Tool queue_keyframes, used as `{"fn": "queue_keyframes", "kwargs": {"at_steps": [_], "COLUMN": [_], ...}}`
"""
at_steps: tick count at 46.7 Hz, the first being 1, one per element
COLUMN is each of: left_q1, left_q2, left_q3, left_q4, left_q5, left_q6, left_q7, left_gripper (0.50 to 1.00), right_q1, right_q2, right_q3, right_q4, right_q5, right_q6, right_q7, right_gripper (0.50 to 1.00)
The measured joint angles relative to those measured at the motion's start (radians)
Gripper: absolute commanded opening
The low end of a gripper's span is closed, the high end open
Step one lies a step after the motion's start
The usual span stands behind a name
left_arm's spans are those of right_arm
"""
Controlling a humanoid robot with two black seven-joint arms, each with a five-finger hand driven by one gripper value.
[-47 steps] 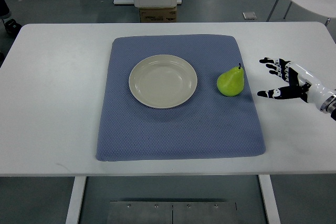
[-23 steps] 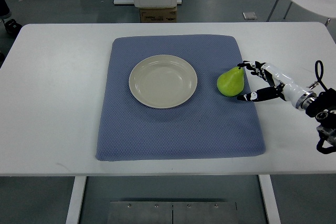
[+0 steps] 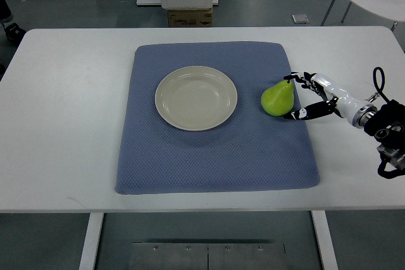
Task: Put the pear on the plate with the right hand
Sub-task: 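Close the right hand fingers around the green pear, then lift the pear with the right hand and carry it toward the plate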
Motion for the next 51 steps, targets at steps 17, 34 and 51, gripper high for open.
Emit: {"fn": "queue_keyframes", "kwargs": {"at_steps": [17, 34, 51], "left_q1": [0.000, 0.000, 0.000], "left_q2": [0.000, 0.000, 0.000], "left_q3": [0.000, 0.000, 0.000], "left_q4": [0.000, 0.000, 0.000], "left_q5": [0.000, 0.000, 0.000], "left_q6": [0.000, 0.000, 0.000], "left_q7": [0.000, 0.000, 0.000], "left_gripper": [1.000, 1.000, 1.000], "right_q1": [0.029, 0.068, 0.111], "right_q2": [0.036, 0.074, 0.088], "right_q3": [-0.038, -0.102, -0.172], "right_q4": [-0.008, -0.008, -0.008], "right_q5": [0.000, 0.004, 0.007], "right_q6": [-0.006, -0.027, -0.036], "right_q7": [-0.039, -0.040, -0.036], "right_gripper": [0.926, 0.849, 0.500]}}
